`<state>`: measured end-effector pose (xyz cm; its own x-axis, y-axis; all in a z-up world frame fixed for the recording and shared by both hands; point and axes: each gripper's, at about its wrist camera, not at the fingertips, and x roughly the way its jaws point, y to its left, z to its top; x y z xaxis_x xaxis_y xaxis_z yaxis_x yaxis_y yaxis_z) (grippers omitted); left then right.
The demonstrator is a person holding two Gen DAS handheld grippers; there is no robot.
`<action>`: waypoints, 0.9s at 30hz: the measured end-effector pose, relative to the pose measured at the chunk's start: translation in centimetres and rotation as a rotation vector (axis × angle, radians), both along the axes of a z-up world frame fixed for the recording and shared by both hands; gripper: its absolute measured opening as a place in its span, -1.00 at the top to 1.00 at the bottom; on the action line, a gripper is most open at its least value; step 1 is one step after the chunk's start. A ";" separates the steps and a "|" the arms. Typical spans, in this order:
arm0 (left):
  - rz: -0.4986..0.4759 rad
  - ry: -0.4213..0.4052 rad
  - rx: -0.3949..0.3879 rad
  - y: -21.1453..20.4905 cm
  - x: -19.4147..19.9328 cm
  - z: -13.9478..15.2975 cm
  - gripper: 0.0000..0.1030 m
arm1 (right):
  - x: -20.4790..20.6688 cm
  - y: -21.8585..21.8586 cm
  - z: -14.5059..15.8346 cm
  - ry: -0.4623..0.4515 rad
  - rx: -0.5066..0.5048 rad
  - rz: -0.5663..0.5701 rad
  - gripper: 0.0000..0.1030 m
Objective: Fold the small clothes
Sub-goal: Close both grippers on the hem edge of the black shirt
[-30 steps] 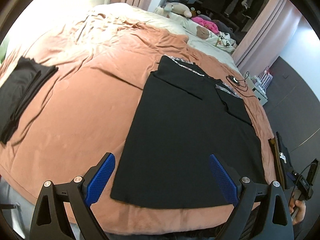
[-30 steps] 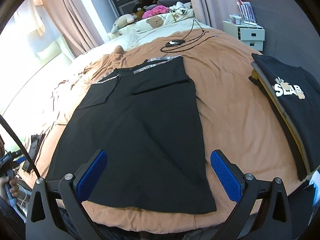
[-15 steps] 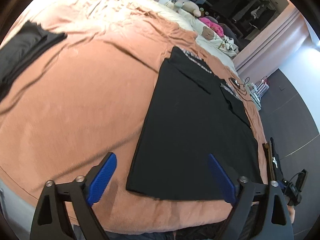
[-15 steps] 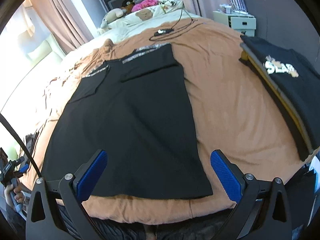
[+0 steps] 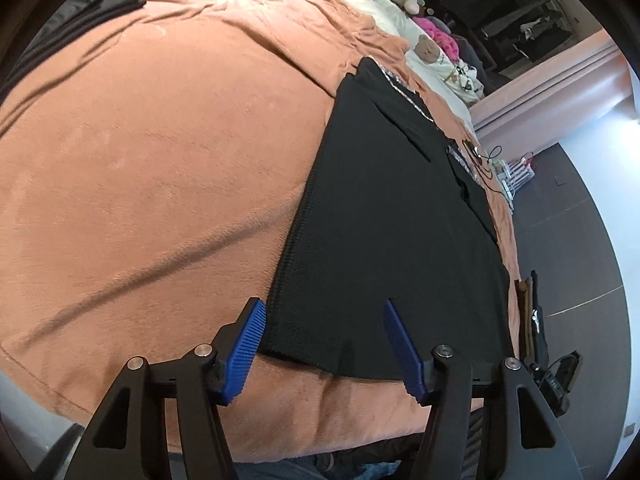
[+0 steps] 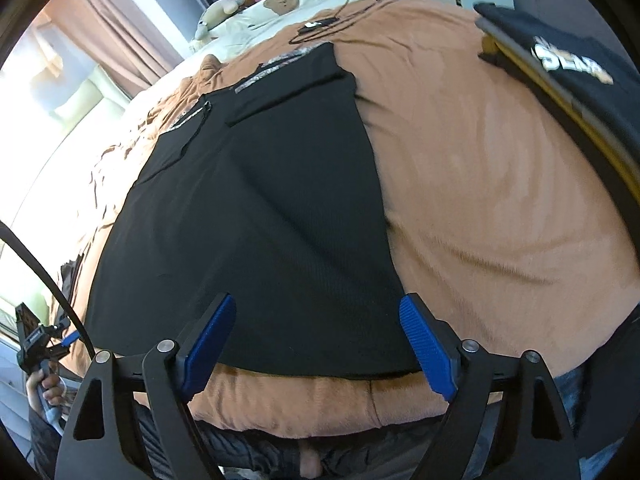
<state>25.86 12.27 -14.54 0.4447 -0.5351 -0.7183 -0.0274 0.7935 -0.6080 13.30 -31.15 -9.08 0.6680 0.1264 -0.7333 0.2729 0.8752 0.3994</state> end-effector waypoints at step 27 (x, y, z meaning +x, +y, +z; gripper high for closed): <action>0.120 0.125 -0.211 2.4 -2.8 -2.5 -0.11 | -4.5 -3.9 -6.1 -0.134 0.463 -0.107 -0.30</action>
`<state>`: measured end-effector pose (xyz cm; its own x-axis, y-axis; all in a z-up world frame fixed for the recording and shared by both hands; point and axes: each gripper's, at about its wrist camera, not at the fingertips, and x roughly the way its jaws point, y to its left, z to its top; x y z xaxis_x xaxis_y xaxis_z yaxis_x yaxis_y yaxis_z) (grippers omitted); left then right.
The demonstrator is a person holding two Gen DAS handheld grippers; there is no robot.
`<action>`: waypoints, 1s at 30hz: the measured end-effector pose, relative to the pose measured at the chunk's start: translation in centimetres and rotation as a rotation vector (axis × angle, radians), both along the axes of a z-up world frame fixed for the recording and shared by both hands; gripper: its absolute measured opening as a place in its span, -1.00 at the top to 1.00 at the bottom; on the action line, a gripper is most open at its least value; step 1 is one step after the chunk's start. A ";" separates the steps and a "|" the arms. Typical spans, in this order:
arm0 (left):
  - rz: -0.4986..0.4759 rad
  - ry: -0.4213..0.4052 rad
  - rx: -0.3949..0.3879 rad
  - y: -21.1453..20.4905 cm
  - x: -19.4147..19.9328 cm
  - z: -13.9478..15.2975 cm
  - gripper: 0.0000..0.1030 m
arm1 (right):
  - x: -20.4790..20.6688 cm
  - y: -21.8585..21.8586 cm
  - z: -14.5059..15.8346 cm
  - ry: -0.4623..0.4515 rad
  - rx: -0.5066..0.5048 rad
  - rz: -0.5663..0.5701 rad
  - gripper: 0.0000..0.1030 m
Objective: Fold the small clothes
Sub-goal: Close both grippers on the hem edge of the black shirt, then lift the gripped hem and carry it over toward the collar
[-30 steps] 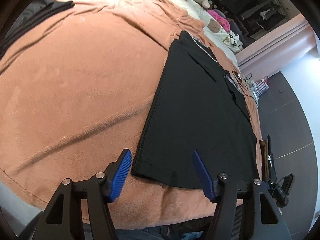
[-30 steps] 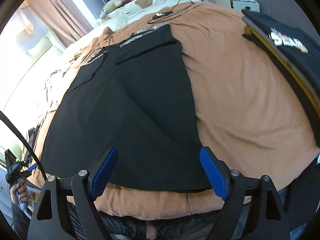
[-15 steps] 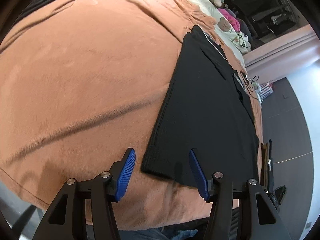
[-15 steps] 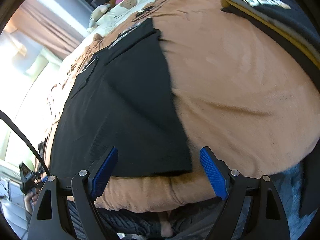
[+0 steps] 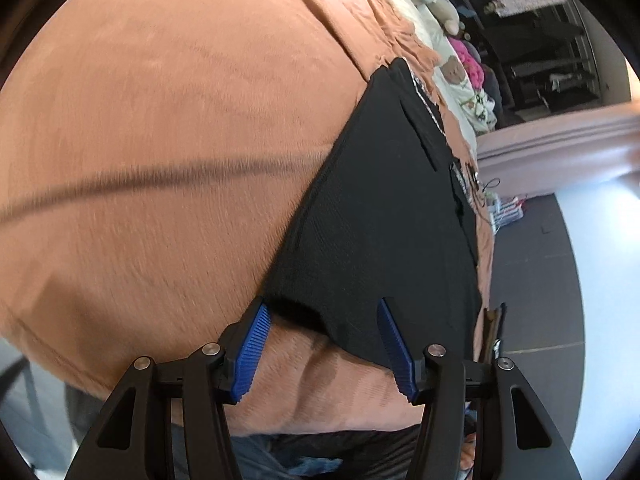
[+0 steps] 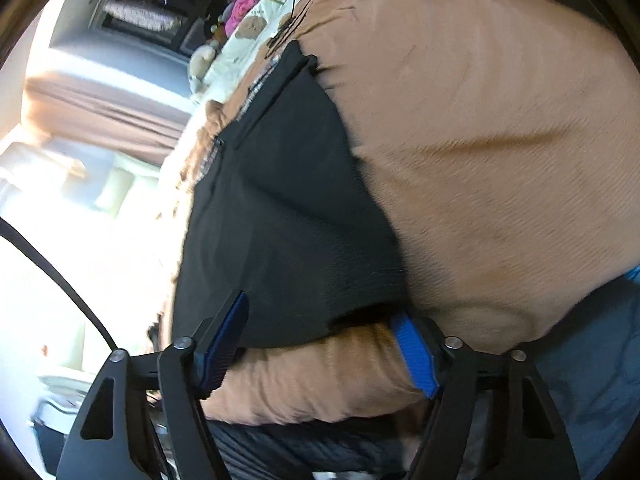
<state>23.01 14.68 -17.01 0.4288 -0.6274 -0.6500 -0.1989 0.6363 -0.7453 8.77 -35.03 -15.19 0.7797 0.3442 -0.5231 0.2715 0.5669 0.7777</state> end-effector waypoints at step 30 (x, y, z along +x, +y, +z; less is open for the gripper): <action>0.221 -0.129 -0.037 1.5 -0.4 2.7 0.94 | -1.9 1.4 2.2 -0.104 -0.082 -0.163 1.00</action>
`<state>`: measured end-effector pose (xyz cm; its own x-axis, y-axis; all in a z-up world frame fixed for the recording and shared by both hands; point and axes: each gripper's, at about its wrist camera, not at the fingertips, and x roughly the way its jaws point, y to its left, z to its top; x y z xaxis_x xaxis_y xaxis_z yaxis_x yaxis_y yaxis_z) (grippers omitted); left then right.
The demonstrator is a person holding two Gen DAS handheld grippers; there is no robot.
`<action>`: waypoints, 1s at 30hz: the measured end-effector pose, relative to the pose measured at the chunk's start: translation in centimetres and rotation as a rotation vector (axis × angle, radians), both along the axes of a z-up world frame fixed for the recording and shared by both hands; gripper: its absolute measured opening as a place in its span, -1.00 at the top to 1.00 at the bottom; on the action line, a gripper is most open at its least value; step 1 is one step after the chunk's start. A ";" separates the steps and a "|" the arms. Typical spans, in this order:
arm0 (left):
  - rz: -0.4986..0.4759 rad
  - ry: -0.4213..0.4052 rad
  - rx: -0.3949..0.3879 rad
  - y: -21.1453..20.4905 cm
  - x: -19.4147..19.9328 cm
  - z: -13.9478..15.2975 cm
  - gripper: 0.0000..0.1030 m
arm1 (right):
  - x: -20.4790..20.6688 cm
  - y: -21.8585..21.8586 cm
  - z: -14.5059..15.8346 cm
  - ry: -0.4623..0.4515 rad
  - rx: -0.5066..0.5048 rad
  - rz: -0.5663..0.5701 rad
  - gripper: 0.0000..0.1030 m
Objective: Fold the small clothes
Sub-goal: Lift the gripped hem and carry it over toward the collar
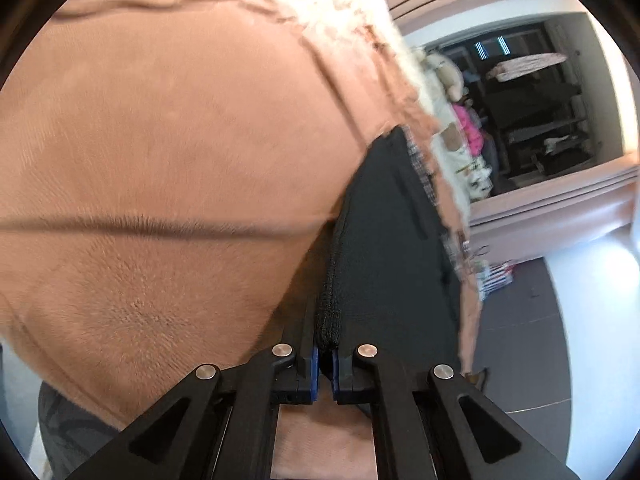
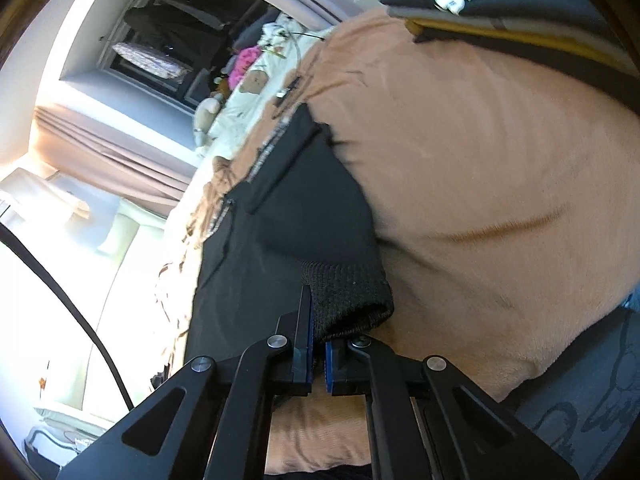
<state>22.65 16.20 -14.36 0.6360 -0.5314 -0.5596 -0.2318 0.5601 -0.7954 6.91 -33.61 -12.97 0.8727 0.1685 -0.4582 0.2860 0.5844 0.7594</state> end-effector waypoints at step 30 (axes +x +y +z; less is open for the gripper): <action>0.063 -0.367 -0.119 3.5 -14.2 22.0 0.94 | -14.1 -0.2 13.7 -0.303 -0.059 0.022 1.00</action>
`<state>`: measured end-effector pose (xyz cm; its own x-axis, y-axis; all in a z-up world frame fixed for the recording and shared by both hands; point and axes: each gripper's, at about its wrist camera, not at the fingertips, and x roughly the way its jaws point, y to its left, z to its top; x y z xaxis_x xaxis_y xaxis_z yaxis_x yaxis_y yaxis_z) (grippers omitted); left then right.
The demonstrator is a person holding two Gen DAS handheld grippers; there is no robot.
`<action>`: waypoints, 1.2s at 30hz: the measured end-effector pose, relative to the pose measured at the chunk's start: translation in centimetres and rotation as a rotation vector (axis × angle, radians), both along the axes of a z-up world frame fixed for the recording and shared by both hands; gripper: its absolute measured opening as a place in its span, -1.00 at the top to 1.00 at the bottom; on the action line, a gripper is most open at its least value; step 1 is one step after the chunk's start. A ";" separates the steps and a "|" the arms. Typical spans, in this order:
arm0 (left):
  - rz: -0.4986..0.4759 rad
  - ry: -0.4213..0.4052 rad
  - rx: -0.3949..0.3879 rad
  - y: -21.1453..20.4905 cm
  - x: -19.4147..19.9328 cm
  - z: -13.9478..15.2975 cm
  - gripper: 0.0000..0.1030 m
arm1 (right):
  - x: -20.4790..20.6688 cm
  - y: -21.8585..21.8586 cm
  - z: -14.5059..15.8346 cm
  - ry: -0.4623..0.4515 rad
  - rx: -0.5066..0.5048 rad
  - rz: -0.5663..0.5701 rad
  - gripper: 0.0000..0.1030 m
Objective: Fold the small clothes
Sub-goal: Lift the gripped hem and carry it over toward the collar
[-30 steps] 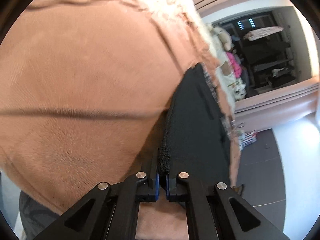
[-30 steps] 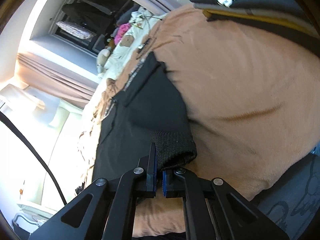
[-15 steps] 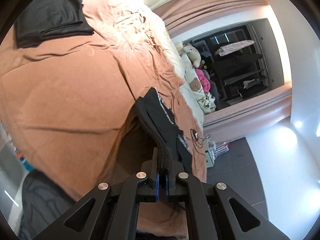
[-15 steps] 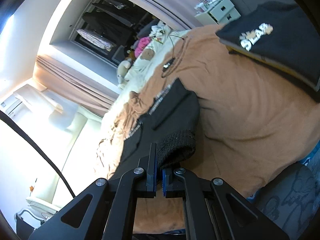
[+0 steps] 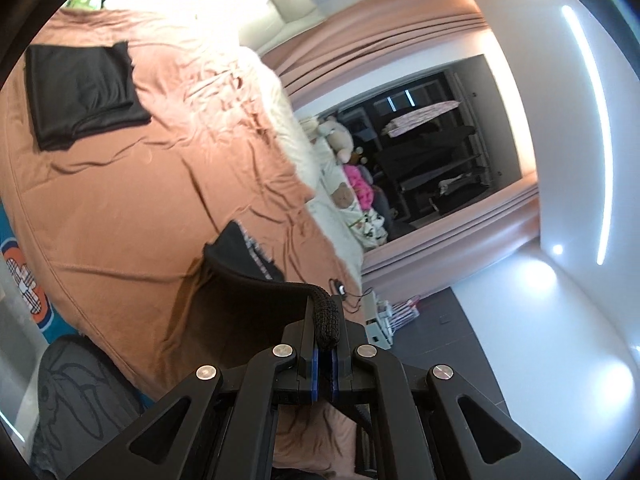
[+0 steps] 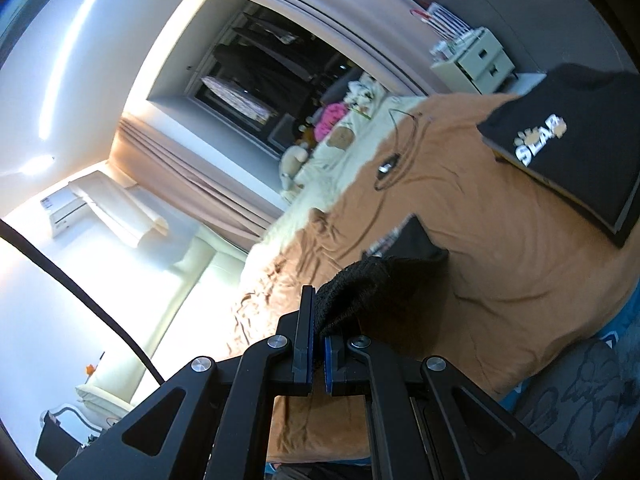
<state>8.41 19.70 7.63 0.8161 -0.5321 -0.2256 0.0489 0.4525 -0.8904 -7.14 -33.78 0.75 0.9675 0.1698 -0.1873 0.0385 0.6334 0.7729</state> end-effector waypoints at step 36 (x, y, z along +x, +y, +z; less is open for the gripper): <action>0.021 0.146 0.090 -3.7 16.6 -1.3 0.94 | 17.9 -3.6 0.9 0.113 -0.043 0.009 1.00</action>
<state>24.97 15.98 6.28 0.7819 -0.4874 -0.3888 -0.0884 0.5306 -0.8430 10.71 -37.37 1.69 0.9383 0.1680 -0.3023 0.1177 0.6667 0.7360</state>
